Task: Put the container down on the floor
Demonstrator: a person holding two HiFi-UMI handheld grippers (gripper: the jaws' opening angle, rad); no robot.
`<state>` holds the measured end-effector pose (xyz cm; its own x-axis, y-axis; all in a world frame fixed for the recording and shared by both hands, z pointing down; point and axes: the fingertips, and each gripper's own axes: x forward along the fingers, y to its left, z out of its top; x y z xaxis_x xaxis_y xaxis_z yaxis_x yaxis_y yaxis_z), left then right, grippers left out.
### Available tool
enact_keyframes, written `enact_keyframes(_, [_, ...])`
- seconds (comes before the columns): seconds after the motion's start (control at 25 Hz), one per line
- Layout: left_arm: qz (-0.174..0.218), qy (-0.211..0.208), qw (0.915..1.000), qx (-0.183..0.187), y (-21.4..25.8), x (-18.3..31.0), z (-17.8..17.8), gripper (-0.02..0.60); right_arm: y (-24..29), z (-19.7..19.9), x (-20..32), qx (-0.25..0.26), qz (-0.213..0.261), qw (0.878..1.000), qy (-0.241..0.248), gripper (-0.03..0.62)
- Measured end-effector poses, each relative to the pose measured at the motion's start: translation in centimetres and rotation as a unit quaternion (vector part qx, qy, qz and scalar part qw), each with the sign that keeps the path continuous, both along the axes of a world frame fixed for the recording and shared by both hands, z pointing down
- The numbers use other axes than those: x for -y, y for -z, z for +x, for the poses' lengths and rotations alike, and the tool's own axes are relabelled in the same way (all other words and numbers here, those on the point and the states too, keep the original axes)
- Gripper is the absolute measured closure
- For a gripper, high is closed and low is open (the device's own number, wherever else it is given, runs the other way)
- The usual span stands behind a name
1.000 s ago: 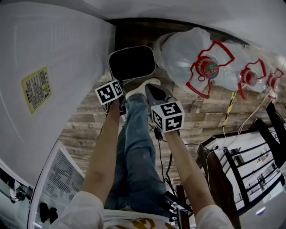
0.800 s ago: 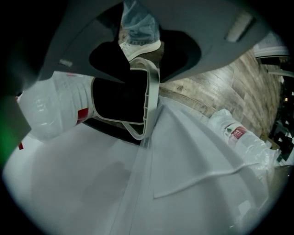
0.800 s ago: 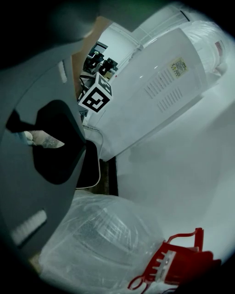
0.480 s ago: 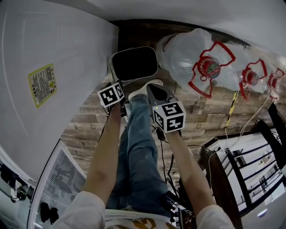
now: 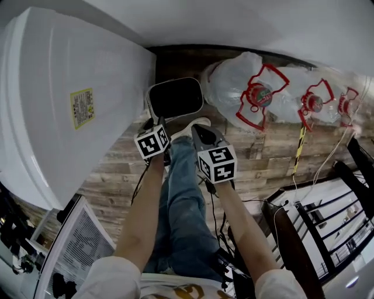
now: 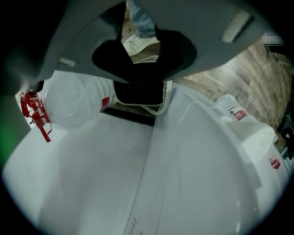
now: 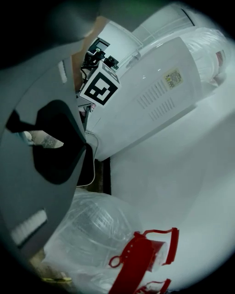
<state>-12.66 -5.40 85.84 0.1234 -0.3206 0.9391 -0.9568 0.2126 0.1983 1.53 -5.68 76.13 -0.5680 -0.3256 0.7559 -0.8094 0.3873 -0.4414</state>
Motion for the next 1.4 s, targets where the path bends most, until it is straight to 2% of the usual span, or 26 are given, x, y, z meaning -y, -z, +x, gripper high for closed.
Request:
enact_keyframes(0.08, [0.018,-0.011,0.9998,0.003,2.2,0.8,0.2,0.446,1.3,-0.1,-0.1,-0.006,0.009,1.000,0.008,0.568])
enact_keyframes(0.24, [0.031,-0.042,0.9986,0.011,6.2,0.5,0.3,0.513,4.4,0.1,-0.3,-0.007,0.024,1.000,0.008,0.568])
enact_keyframes(0.4, [0.069,-0.064,0.9955,0.011,10.8,1.0,0.5,0.579,7.0,0.8,0.0,-0.020,0.045,0.999,0.010,0.568])
enact_keyframes(0.68, [0.091,-0.098,0.9909,-0.013,18.3,-0.8,1.1,0.581,13.5,1.3,1.3,-0.033,0.081,0.996,-0.012,0.568])
enact_keyframes(0.84, [0.117,-0.104,0.9864,-0.048,23.5,-1.0,2.4,0.581,18.1,1.7,2.0,-0.043,0.113,0.992,-0.022,0.568])
enact_keyframes(1.04, [0.176,-0.116,0.9747,-0.076,30.4,0.5,2.6,0.581,23.8,0.8,2.5,-0.064,0.172,0.983,-0.019,0.568])
enact_keyframes(1.24, [0.245,-0.108,0.9550,-0.128,37.8,0.6,2.4,0.581,29.7,0.4,1.4,-0.061,0.207,0.976,-0.027,0.568])
enact_keyframes(1.4, [0.280,-0.119,0.9435,-0.131,42.8,0.7,2.1,0.581,34.0,0.8,0.3,-0.057,0.235,0.969,-0.042,0.568])
